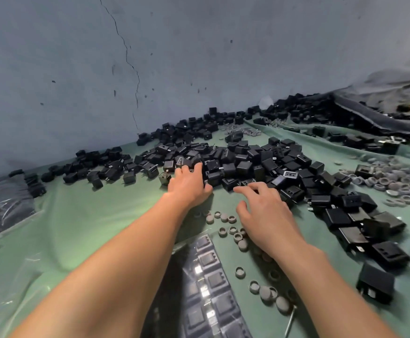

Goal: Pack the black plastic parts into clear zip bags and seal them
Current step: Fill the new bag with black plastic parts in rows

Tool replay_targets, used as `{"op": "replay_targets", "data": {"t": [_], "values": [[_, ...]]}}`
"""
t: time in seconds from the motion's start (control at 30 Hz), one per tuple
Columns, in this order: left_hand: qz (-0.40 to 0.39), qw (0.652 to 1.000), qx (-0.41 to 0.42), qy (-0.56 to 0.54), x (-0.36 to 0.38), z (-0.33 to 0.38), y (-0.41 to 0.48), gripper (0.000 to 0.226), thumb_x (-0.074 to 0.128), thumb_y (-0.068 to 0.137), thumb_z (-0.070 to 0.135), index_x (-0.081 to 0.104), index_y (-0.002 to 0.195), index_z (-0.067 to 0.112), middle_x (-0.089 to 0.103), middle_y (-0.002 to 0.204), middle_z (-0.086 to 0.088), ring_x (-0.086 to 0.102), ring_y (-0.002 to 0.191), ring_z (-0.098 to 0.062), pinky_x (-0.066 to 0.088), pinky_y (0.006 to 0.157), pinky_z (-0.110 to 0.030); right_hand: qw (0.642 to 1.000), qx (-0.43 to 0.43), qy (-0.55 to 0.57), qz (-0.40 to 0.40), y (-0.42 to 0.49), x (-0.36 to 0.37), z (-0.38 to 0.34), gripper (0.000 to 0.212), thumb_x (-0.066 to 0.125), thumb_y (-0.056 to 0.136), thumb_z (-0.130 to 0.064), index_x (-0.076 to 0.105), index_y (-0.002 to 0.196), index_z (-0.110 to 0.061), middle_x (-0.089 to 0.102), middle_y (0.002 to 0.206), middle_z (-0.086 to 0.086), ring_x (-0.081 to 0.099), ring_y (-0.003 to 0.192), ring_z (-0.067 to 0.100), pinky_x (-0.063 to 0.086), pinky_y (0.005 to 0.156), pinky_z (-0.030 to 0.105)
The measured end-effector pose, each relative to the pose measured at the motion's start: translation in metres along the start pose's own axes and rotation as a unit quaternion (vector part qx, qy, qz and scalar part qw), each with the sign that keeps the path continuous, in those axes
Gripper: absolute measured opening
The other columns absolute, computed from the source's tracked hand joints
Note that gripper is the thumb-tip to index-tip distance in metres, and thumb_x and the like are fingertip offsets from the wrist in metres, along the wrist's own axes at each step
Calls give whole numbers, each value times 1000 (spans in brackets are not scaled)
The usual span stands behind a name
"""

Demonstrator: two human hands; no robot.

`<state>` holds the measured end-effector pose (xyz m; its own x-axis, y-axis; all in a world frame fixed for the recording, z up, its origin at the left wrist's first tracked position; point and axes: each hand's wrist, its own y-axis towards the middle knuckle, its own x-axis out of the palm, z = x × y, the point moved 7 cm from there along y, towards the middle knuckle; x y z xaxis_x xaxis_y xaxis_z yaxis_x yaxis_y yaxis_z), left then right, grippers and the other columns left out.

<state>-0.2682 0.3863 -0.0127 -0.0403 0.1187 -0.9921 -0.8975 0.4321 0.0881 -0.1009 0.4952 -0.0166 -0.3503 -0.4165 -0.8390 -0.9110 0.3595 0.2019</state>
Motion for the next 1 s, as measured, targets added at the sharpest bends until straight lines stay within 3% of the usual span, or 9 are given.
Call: {"op": "replay_targets", "data": {"t": [0.17,0.37,0.47,0.63,0.83,1.0], "values": [[50,999,7,-6,6,1,4,59,47,90,43,30,140,17,47,128,-21,41,117,-36,41,95,-47,1000,2,12,10,4,0,-1,44,34,103,-31,43,146,-35,37,149,-4,33,134,17,34,105,40],[4,999,25,-21,14,1,12,79,36,86,71,16,154,36,35,147,-24,31,134,-40,30,107,-57,999,11,39,4,7,4,-2,43,35,103,-30,44,145,-36,36,150,-3,35,133,21,37,107,42],[29,999,18,-18,14,3,12,83,39,80,84,33,145,34,41,135,-23,38,126,-38,36,105,-54,999,17,46,-4,7,7,-2,44,35,103,-30,44,145,-36,35,151,-3,35,134,21,37,108,44],[82,995,32,-41,12,1,15,62,50,85,71,43,131,31,42,122,-16,44,114,-34,46,94,-46,998,22,54,-2,6,7,-1,43,36,103,-29,45,144,-36,36,150,-4,37,132,20,38,107,43],[141,988,60,15,9,1,10,60,37,84,74,41,125,30,45,95,-10,47,83,-28,43,67,-39,998,13,55,-5,3,7,-1,43,36,103,-29,44,145,-35,34,151,-4,37,131,20,39,106,42],[93,993,67,34,13,2,15,62,37,86,74,37,135,36,47,101,-11,52,89,-31,44,69,-40,999,8,48,-11,1,7,2,45,34,103,-29,41,147,-35,33,152,-5,37,132,19,39,105,40]]}}
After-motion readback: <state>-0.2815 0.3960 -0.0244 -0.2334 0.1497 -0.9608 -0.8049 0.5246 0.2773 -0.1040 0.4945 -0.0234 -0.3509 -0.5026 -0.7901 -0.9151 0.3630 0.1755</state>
